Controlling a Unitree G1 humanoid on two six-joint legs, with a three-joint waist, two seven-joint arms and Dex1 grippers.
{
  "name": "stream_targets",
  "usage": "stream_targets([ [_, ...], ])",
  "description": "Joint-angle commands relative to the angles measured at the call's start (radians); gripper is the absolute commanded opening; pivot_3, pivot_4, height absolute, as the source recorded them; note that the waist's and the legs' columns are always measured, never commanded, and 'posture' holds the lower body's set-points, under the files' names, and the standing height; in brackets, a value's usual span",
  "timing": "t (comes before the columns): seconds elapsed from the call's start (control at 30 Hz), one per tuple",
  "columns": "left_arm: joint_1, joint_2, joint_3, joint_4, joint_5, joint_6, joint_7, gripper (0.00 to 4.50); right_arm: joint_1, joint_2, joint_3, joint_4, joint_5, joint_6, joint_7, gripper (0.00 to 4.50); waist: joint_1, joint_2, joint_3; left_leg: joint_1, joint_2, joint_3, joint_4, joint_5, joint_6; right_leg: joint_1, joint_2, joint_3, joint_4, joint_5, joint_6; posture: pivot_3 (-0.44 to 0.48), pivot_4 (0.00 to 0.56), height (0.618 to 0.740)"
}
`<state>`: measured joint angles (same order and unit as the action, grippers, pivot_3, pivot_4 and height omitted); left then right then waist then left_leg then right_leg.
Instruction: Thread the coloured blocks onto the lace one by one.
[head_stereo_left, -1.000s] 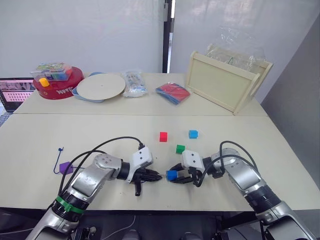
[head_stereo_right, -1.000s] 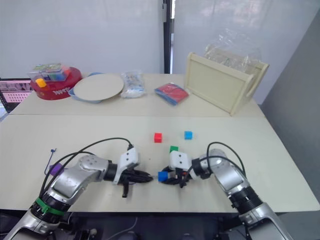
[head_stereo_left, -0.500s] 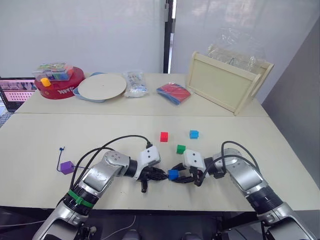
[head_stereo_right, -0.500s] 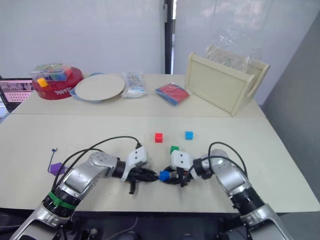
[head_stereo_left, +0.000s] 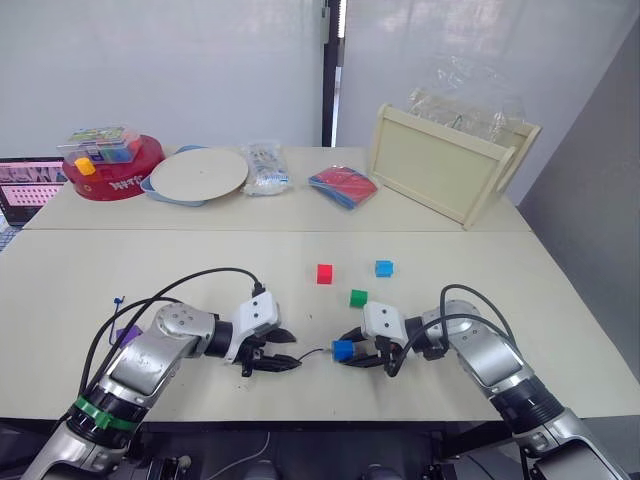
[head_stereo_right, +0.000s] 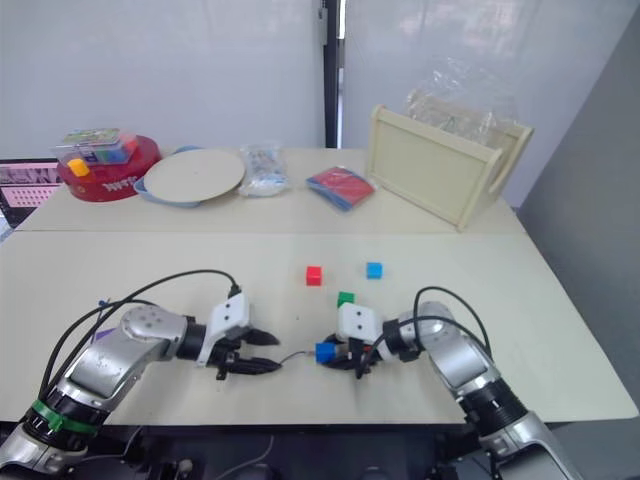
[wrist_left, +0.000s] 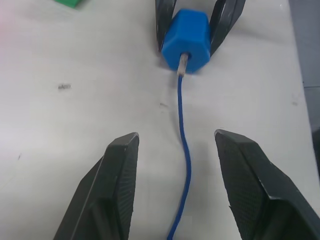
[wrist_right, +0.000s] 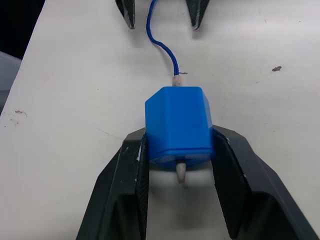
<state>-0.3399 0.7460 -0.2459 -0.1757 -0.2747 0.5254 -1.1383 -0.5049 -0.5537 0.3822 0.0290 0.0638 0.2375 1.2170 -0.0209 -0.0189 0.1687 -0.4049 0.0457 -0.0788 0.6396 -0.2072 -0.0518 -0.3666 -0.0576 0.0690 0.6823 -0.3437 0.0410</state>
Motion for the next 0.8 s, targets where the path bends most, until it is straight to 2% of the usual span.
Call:
stream_targets([
  [0.03,0.027,0.002,-0.008,0.019,0.036,-0.059,0.011,2.55,0.013,-0.006,0.028,0.022,-0.02,0.025,0.005,1.28,0.001,0.0,0.0,0.0,0.0,0.0,0.0,0.0,0.0,0.0,0.0,0.0,0.0,0.0,0.0,0.0,0.15,0.74],
  [0.17,0.04,-0.016,-0.046,0.082,0.098,-0.144,0.033,1.45,0.006,-0.006,0.025,0.015,-0.017,0.034,0.007,1.28,0.001,0.0,0.0,0.003,0.0,0.0,0.0,0.0,0.0,0.003,0.0,0.0,0.0,0.0,0.0,0.0,0.15,0.74],
  [0.3,0.046,-0.04,-0.052,0.099,0.11,-0.168,0.041,0.09,0.004,-0.008,0.022,0.013,-0.016,0.038,0.008,1.28,0.001,0.0,0.0,0.008,0.0,0.0,-0.001,-0.001,0.001,0.01,0.0,0.0,-0.002,0.0,0.0,0.0,0.15,0.74],
  [0.53,0.021,-0.105,-0.002,0.047,0.027,-0.094,0.047,0.04,0.007,-0.008,0.022,0.014,-0.017,0.038,0.007,1.28,0.003,0.0,0.0,0.009,0.0,0.0,-0.001,-0.001,0.001,0.011,0.0,0.0,-0.003,0.0,0.0,0.0,0.15,0.74],
  [0.8,-0.021,-0.111,0.056,0.01,-0.026,-0.025,0.049,0.04,0.004,-0.005,0.027,0.018,-0.021,0.035,0.003,1.28,0.002,0.0,0.0,0.008,0.0,0.0,-0.001,-0.001,0.001,0.01,0.0,0.0,-0.003,0.0,0.0,0.0,0.15,0.74],
])
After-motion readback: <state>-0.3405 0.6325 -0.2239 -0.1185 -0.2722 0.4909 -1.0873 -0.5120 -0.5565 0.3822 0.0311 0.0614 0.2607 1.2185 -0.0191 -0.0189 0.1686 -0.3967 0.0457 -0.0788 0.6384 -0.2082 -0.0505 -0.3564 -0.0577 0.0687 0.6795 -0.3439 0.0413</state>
